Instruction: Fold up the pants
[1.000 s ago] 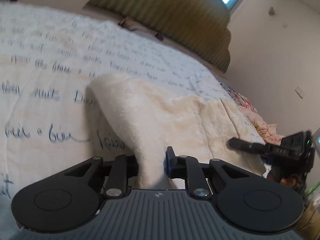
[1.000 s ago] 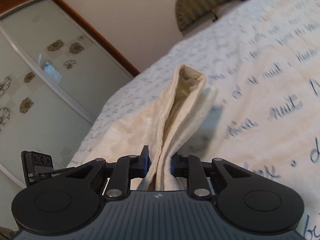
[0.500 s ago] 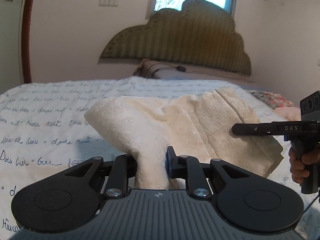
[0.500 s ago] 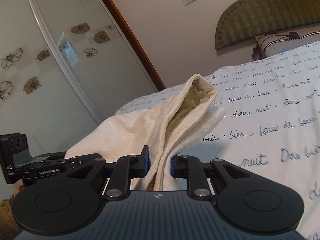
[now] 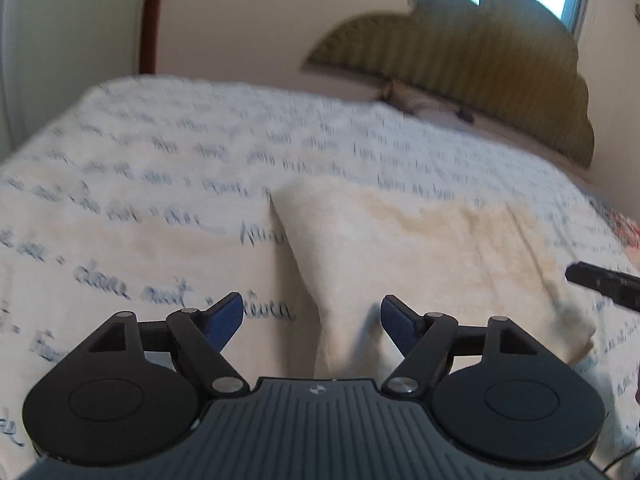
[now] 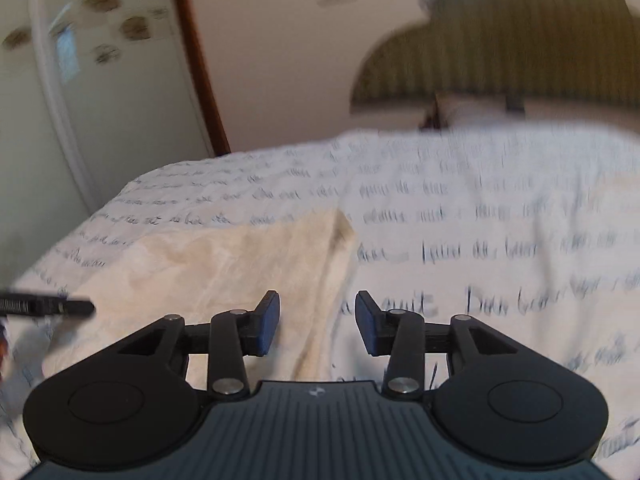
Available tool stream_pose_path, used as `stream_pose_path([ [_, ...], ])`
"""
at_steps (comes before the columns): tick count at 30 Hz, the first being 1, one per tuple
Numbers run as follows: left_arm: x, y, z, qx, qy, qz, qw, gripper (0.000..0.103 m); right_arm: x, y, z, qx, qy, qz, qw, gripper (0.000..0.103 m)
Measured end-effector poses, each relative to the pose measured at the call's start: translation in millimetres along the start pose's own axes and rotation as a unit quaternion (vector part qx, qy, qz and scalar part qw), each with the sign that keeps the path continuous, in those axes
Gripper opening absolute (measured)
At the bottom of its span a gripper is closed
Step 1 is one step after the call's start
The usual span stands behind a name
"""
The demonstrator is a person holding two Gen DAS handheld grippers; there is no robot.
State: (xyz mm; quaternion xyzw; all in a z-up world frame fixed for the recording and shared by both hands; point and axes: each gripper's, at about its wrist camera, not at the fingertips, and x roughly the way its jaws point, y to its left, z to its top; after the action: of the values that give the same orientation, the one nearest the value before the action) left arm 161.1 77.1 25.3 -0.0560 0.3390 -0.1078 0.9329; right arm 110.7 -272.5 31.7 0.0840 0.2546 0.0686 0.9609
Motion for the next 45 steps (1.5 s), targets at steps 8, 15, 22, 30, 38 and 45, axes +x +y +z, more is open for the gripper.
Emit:
stream_pose_path([
  [8,15.9,-40.4,-13.3,0.004,0.057,-0.098,0.9935,0.082,29.2,45.2,-33.2,-0.105,0.063,0.017,0.992,0.038],
  [15,16.9,-47.1,-27.7,0.019,0.041,-0.052,0.9976,0.083,-2.8,63.1,-32.8,-0.066,0.044,0.030,0.996,0.041],
  [22,-7.2,-64.7,-42.2,0.063,0.029,0.014,0.9975,0.094,4.3,70.2,-50.2,-0.060,0.061,0.007,0.996,0.043],
  [30,-30.6,-68.7,-57.6,0.054,0.027,0.048,0.9970,0.098,-43.2,89.6,-56.1,-0.003,0.029,-0.028,0.999,0.081],
  [38,-43.3,-77.9,-70.3,0.066,0.023,0.070,0.9950,0.098,-63.3,103.8,-71.0,-0.011,0.043,-0.033,0.998,0.084],
  [45,-53.9,-74.4,-76.9,0.053,0.029,0.079,0.9950,0.098,-76.1,106.5,-77.4,-0.004,0.045,-0.032,0.998,0.084],
])
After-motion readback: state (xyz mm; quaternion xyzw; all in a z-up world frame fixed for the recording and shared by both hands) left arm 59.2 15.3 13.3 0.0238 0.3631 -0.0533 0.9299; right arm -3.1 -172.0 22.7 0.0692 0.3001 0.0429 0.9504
